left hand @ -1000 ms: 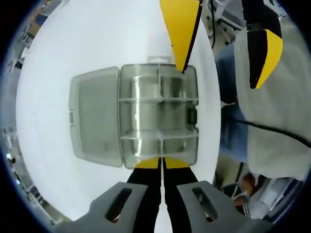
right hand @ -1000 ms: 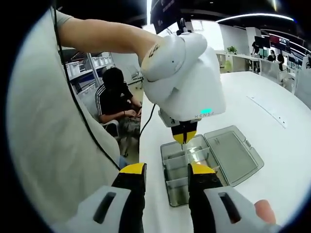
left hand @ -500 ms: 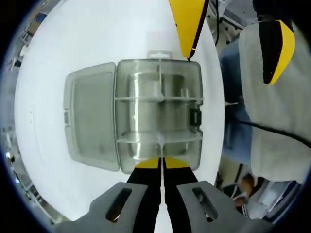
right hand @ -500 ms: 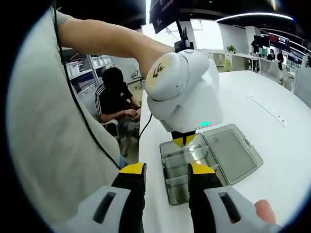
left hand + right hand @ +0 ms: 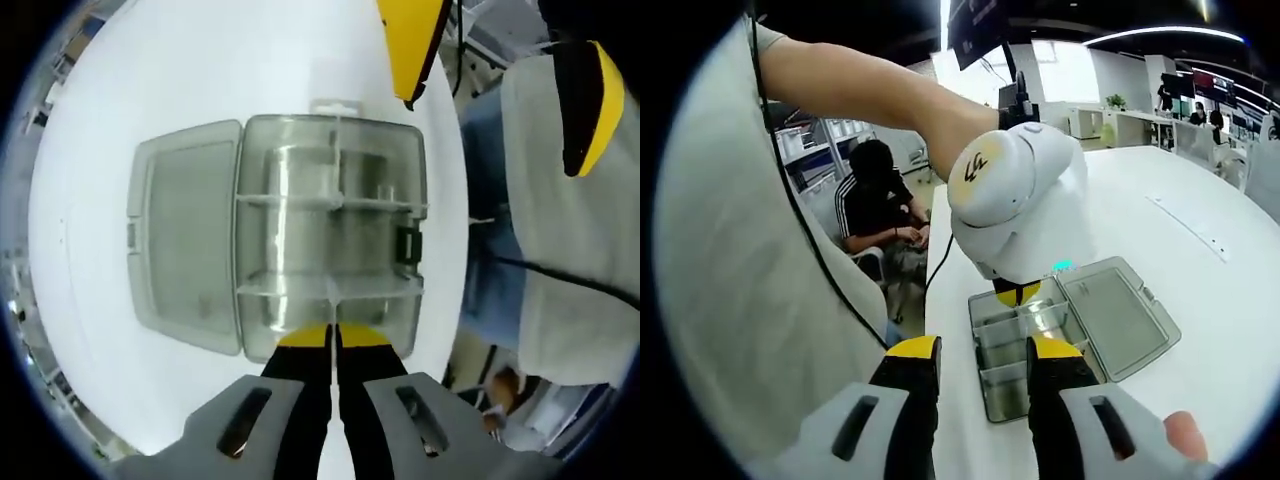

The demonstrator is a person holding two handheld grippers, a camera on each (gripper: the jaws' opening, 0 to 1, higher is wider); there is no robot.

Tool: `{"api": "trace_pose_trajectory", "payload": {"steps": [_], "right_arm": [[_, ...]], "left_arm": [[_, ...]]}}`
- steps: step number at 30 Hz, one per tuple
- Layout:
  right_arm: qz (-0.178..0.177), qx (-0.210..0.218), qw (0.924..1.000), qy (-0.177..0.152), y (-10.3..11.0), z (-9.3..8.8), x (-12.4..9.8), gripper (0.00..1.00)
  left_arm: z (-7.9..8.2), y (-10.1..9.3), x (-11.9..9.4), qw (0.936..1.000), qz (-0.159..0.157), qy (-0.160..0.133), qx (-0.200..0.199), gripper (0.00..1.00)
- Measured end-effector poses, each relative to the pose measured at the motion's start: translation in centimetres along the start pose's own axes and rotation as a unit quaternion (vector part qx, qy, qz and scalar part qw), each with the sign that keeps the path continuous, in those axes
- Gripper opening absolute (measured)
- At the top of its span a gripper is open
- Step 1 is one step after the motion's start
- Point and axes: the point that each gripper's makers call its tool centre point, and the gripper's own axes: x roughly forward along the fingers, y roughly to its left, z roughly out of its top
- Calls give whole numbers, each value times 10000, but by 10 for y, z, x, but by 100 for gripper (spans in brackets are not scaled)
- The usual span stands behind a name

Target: Insert the divider into the dual guide fixture by aligning both edges with the guide slots and pushing it downward to the bottom, including one-sided entry, uneven engagement, binding, and posture correction.

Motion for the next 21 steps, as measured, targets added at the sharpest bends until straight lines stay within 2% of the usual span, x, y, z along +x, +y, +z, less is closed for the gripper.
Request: {"api": "trace_pose_trajectory", "payload": {"steps": [21], "right_arm": [[2,29,10000,-2,-2,-1,1,30]], "left_arm": [[0,0,2,9998,123,-73,-119,0]]}}
